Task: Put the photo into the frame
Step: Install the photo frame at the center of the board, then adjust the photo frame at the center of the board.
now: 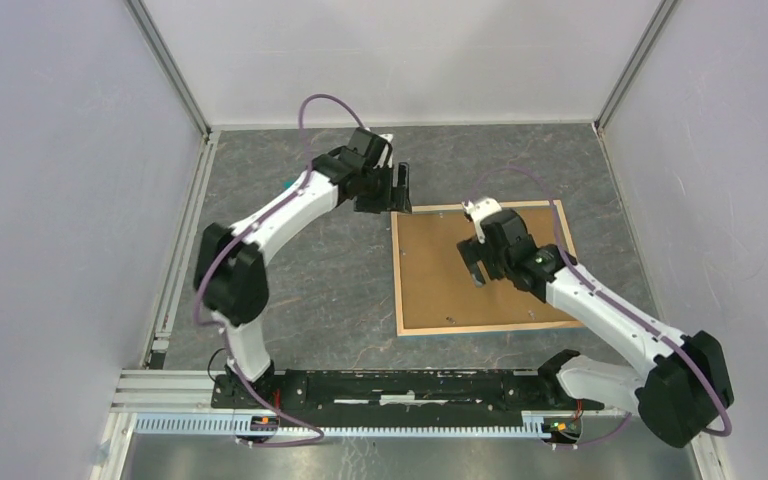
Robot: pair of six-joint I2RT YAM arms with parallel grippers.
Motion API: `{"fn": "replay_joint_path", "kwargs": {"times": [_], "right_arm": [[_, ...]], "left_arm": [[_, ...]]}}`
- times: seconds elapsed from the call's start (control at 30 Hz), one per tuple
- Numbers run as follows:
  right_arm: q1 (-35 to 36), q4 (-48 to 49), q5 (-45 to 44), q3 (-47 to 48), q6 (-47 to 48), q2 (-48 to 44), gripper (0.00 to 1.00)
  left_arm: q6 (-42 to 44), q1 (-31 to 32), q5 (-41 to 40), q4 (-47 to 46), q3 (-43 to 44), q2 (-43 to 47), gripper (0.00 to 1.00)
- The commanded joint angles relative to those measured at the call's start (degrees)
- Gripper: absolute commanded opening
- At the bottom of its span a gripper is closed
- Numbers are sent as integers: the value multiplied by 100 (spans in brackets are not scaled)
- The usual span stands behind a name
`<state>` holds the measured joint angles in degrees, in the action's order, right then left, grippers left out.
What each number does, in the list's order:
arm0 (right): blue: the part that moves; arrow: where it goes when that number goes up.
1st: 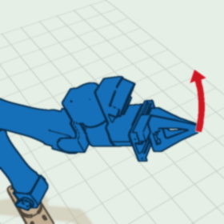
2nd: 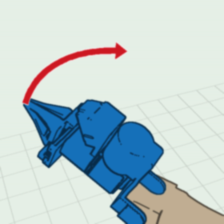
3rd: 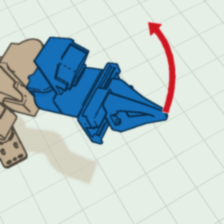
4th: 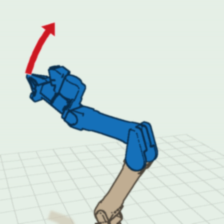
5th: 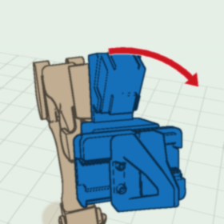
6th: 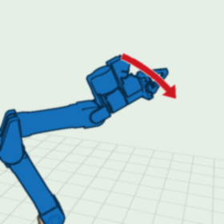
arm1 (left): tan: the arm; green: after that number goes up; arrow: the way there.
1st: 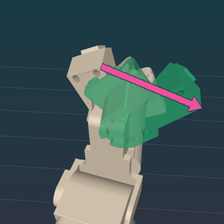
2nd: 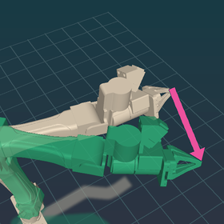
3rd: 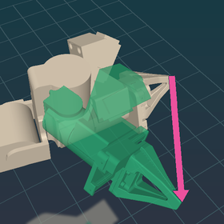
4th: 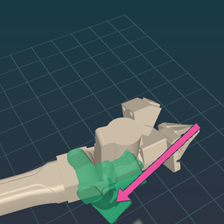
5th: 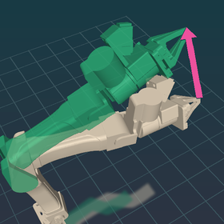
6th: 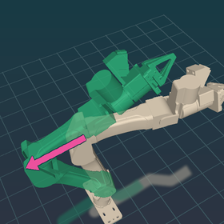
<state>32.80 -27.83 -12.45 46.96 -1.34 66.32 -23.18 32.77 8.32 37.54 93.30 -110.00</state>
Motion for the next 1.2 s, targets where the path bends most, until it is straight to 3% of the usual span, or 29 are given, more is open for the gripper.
{"fn": "replay_joint_path", "kwargs": {"times": [0.0, 0.1, 0.27, 0.37, 0.47, 0.6, 0.77, 1.0, 1.17], "right_arm": [[-33, -719, -1644, -363, -602, -517, 91], [-292, -828, -1996, -439, -881, -724, 97], [-1487, -485, -1328, -555, -843, -754, 98], [-2221, -281, -998, -521, -724, -501, 98], [-3012, -114, -493, -369, -730, -156, 98], [-3955, 386, 381, -319, -853, 300, 98], [-4775, 786, 1145, -173, -748, 882, 91], [-5310, 1034, 1622, -170, -848, 1598, 78], [-5389, 1043, 1351, -471, -988, 1611, 71]], "left_arm": [[-1450, 396, -280, 172, -775, 1337, 82], [-2579, 989, -619, 166, -1775, 2114, 82], [-4675, 2933, -1341, -496, -3343, 2952, 79], [-5305, 3847, -1367, -1195, -3614, 2683, 77], [-5343, 4245, -1126, -1383, -3337, 2009, 79], [-5607, 4377, -1042, -2064, -3432, 1553, 81], [-5688, 4142, -1054, -2221, -3532, 1311, 81], [-5489, 3379, -334, -2488, -3795, 1031, 75], [-5047, 2949, -139, -2341, -3687, 837, 71]]}}
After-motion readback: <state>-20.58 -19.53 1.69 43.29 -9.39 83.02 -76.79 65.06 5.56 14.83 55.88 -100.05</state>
